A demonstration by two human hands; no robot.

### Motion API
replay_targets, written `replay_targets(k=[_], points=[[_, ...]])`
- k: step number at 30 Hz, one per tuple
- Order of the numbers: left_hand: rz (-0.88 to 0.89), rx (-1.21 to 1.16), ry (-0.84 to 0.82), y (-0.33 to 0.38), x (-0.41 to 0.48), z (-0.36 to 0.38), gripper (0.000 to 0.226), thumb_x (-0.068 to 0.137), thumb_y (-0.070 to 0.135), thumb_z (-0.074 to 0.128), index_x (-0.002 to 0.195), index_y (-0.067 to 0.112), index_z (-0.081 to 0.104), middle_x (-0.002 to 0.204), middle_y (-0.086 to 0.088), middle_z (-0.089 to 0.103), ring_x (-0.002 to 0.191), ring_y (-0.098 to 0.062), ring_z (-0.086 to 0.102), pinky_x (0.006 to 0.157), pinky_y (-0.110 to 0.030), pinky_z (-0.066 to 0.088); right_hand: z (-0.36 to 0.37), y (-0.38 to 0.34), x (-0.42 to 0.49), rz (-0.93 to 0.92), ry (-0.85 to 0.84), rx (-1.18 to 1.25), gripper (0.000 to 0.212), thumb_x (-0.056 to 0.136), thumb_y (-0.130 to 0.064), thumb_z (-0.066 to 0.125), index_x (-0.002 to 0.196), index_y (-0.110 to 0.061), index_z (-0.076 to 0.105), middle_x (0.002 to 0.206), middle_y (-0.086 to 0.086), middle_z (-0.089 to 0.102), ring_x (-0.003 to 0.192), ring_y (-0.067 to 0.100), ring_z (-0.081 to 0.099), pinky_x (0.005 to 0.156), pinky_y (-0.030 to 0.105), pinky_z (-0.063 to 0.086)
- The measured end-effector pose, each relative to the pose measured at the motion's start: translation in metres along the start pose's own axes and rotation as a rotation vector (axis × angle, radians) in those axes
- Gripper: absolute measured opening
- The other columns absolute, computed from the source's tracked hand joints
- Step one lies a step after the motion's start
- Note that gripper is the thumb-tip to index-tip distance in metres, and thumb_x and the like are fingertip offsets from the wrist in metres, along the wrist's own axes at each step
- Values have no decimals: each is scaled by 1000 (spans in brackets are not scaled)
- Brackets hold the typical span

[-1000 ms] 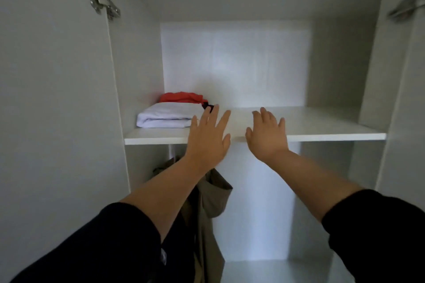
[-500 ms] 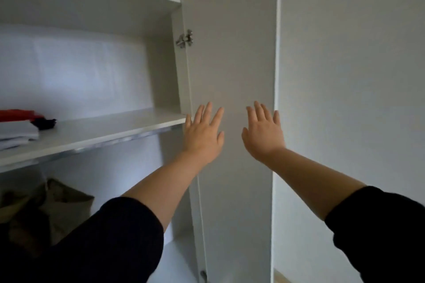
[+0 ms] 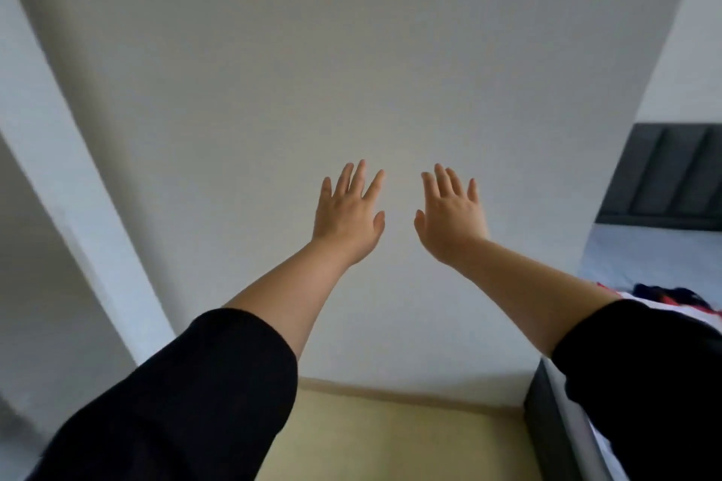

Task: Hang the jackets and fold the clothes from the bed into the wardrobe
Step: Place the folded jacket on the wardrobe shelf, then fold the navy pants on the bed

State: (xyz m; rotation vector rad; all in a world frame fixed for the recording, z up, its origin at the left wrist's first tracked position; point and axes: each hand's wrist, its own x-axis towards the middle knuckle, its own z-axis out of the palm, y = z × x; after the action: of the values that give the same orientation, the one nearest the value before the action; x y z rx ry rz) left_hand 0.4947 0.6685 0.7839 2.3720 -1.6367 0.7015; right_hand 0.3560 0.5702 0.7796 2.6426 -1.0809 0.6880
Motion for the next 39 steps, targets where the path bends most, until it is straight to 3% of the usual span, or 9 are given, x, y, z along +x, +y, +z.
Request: replay_targets(k=[5,10,25,33,39], points=[[196,-37,-45,139,38,36,64,99,44,28,152,23,0,161,-7,-4,147,-26,-5,117,-48,2,9,138,-42,187,-36,-46,62,97,-33,38,149,-10,14,159,12,10,147,26,6,117,50,4],[316,-93,-63,230,77,75,66,98,43,31,152,23,0,161,-6,-5,147,-25,-5,116,-48,1,42,238,-62,329,-65,-92,61,99,-34,37,150,-12,13,160,11,7,147,28,5,117,49,4],[673,-5,-173,401,273,240,64,97,29,36,152,18,7,160,-10,-3,147,-27,-7,117,-47,1,161,484,17,452,-262,-123,64,95,-24,48,149,-12,16,160,12,1,147,28,0,119,46,4],[812,-123,-291,508,291,347,64,95,21,33,152,11,8,160,-11,1,147,-24,-5,118,-42,0,258,589,-16,533,-414,-98,66,90,-18,49,148,-9,19,159,12,7,146,27,5,119,46,8],[778,-169,-332,571,281,453,67,92,17,39,152,10,9,160,-11,3,147,-27,-4,117,-46,2,371,646,-45,582,-484,-52,66,89,-18,49,147,-9,19,159,12,7,147,25,4,118,46,8]])
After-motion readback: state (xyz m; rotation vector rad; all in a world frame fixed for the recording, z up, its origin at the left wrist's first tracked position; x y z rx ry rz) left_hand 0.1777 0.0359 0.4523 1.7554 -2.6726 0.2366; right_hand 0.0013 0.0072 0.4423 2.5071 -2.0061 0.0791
